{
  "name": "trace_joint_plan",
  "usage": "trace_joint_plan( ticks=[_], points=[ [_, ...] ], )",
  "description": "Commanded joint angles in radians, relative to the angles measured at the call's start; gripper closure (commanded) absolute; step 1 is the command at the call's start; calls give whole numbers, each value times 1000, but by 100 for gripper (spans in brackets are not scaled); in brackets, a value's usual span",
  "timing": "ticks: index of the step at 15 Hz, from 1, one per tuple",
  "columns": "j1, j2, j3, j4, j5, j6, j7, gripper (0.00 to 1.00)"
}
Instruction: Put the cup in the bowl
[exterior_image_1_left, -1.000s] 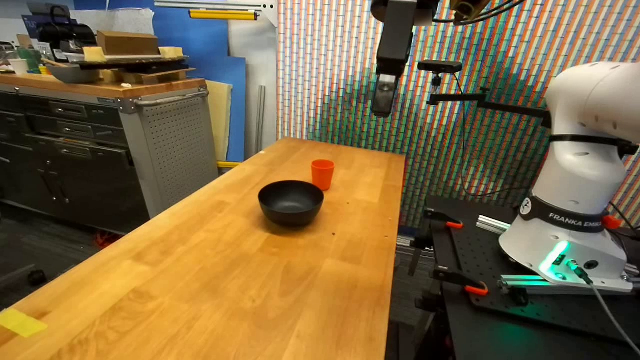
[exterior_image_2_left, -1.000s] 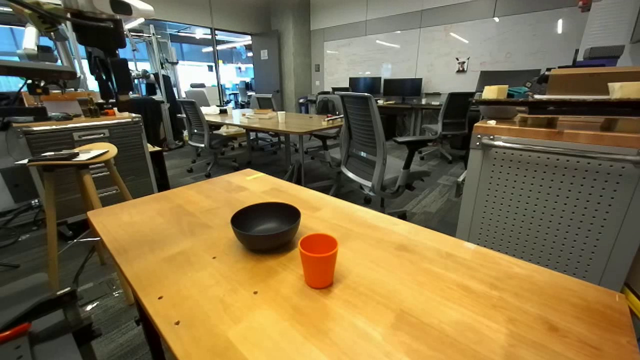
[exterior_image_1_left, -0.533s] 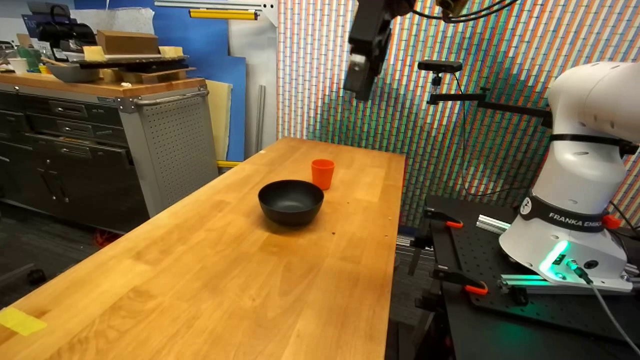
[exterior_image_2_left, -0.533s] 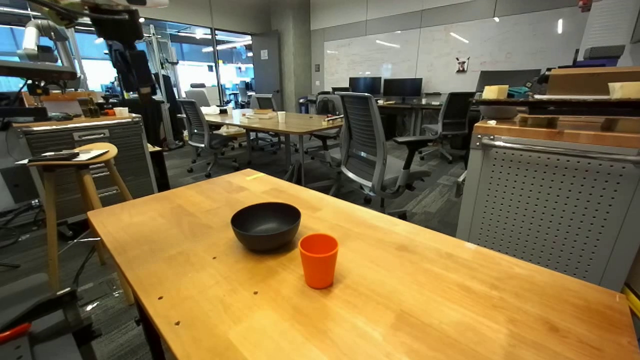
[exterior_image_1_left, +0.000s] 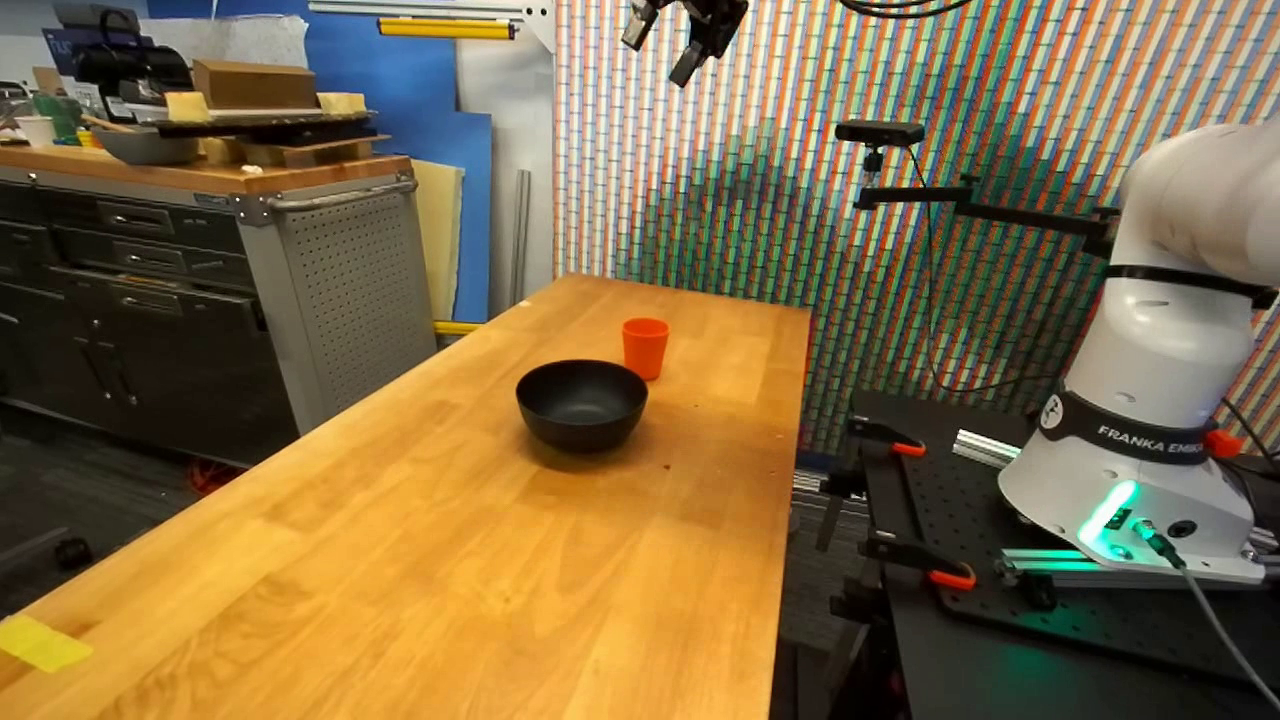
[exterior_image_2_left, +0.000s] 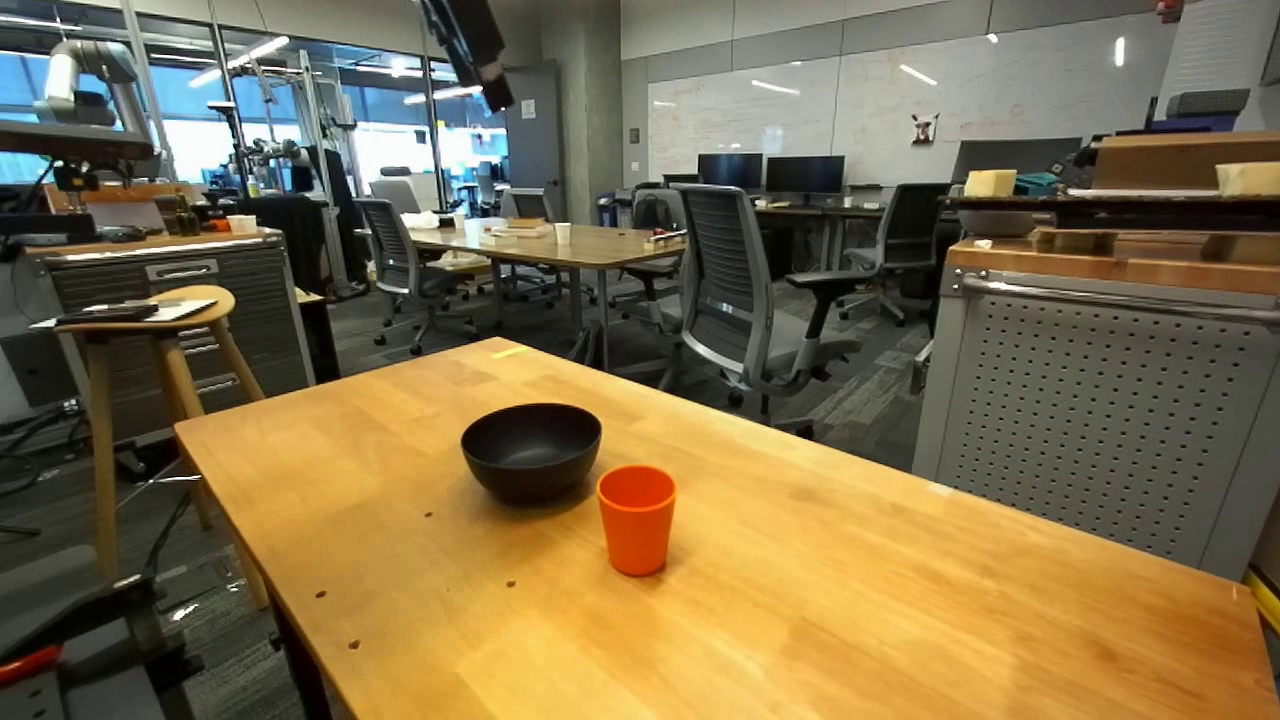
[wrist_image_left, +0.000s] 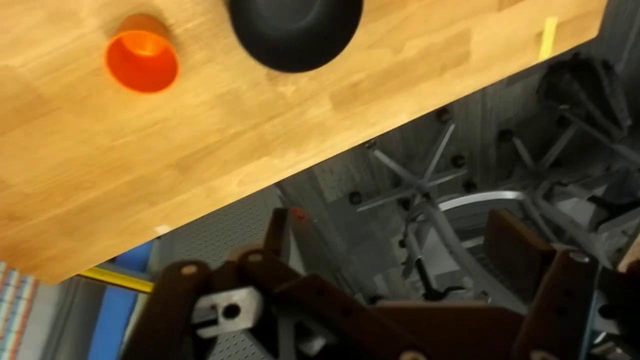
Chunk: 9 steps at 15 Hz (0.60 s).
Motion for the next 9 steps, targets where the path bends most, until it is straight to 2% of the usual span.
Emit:
trace_joint_plan(
  ticks=[1,3,6,8,9],
  points=[
    [-124,6,-14,-53,-127,131,52,0],
    [-216,10,4,-96,-238,148,122,0],
    [-311,-4,38,-169,-396,57,237,0],
    [-311,-12,32,-181,-413,-78,269,0],
    [-282,19,-1,-170,-392,8,221,0]
  ],
)
